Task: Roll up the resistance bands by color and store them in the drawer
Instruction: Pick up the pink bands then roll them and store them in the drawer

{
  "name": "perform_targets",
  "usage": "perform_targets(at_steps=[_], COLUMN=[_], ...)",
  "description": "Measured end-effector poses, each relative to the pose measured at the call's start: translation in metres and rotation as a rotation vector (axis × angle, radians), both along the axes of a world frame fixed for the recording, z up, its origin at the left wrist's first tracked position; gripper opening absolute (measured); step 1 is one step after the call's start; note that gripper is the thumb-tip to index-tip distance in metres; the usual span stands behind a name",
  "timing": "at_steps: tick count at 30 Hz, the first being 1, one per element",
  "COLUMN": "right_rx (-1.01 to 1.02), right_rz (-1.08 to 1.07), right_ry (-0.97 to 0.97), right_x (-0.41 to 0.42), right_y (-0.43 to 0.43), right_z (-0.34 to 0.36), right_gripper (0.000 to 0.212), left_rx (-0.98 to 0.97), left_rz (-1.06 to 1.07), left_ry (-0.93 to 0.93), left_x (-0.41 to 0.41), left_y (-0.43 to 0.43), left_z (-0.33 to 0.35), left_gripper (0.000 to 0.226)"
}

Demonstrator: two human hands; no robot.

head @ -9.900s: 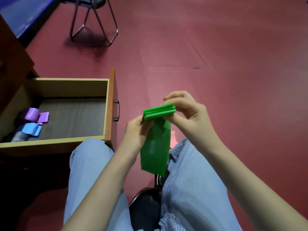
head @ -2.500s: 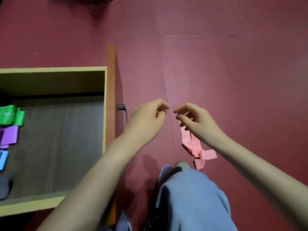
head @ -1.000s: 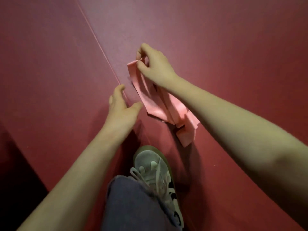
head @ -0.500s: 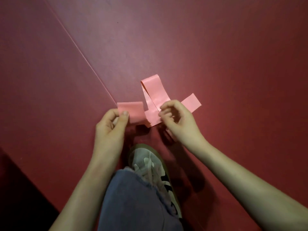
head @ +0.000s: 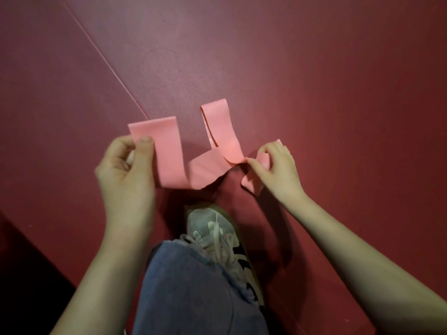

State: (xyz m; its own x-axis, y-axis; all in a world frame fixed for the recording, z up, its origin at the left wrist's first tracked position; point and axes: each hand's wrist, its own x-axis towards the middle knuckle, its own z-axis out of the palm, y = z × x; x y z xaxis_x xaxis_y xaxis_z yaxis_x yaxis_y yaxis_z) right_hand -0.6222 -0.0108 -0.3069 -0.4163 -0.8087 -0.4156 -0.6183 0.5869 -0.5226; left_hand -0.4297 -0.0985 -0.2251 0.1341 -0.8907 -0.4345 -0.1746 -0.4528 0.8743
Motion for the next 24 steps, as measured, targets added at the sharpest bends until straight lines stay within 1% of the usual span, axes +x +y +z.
perform_targets(at_steps=[2, 4, 5, 6, 7, 8, 9, 10, 11, 12, 13, 14, 15, 16, 17, 19, 22, 24], right_rx=[-0.089, -0.135, -0.157, -0.168, -0.161, -0.126, -0.054, 0.033, 0.097, 0.113, 0.088, 0.044, -0.040, -0.108, -0.140, -0.136, -0.048, -0.095], right_rz=[-0.095, -0.189, -0.210, -0.208, -0.196, -0.171, -0.115, -0.003, 0.157, 0.333, 0.467, 0.577, 0.666, 0.737, 0.795, 0.879, 0.900, 0.862], right_ry=[-0.126, -0.295, -0.340, -0.343, -0.314, -0.251, -0.151, -0.009, 0.159, 0.334, 0.464, 0.525, 0.542, 0.504, 0.473, 0.461, 0.426, 0.352], right_x=[0.004, 0.010, 0.012, 0.014, 0.015, 0.014, 0.013, 0.012, 0.012, 0.012, 0.013, 0.016, 0.019, 0.023, 0.028, 0.035, 0.035, 0.032], right_y=[-0.002, -0.006, -0.010, -0.012, -0.015, -0.017, -0.018, -0.018, -0.017, -0.016, -0.016, -0.018, -0.020, -0.022, -0.024, -0.020, -0.012, -0.011], right_z=[0.010, 0.019, 0.023, 0.026, 0.027, 0.025, 0.022, 0.019, 0.014, 0.007, 0.000, -0.004, -0.009, -0.014, -0.016, -0.023, -0.031, -0.033], right_gripper=[0.015, 0.014, 0.014, 0.013, 0.013, 0.017, 0.026, 0.039, 0.047, 0.048, 0.042, 0.034, 0.030, 0.028, 0.027, 0.025, 0.019, 0.016], left_rx=[-0.032, -0.041, -0.038, -0.028, -0.015, 0.001, 0.016, 0.032, 0.047, 0.063, 0.076, 0.088, 0.097, 0.103, 0.104, 0.101, 0.103, 0.110], left_rz=[-0.015, -0.028, -0.031, -0.036, -0.045, -0.057, -0.069, -0.077, -0.082, -0.088, -0.098, -0.108, -0.116, -0.123, -0.128, -0.136, -0.162, -0.184], left_ry=[-0.013, -0.025, -0.028, -0.030, -0.029, -0.030, -0.031, -0.034, -0.036, -0.039, -0.040, -0.040, -0.041, -0.041, -0.040, -0.031, -0.028, -0.023], left_x=[0.003, 0.003, 0.002, 0.000, -0.002, -0.004, -0.006, -0.007, -0.008, -0.008, -0.008, -0.006, -0.005, -0.003, -0.002, -0.001, -0.001, -0.002], left_y=[-0.006, -0.010, -0.012, -0.012, -0.011, -0.010, -0.008, -0.006, -0.004, -0.003, -0.001, 0.000, 0.002, 0.003, 0.004, 0.006, 0.009, 0.009], left_z=[0.005, 0.008, 0.008, 0.008, 0.009, 0.008, 0.008, 0.007, 0.006, 0.006, 0.004, 0.002, 0.000, -0.001, -0.002, -0.003, -0.003, -0.004], left_gripper=[0.027, 0.028, 0.028, 0.028, 0.028, 0.028, 0.027, 0.028, 0.028, 0.028, 0.028, 0.028, 0.028, 0.027, 0.027, 0.025, 0.027, 0.027])
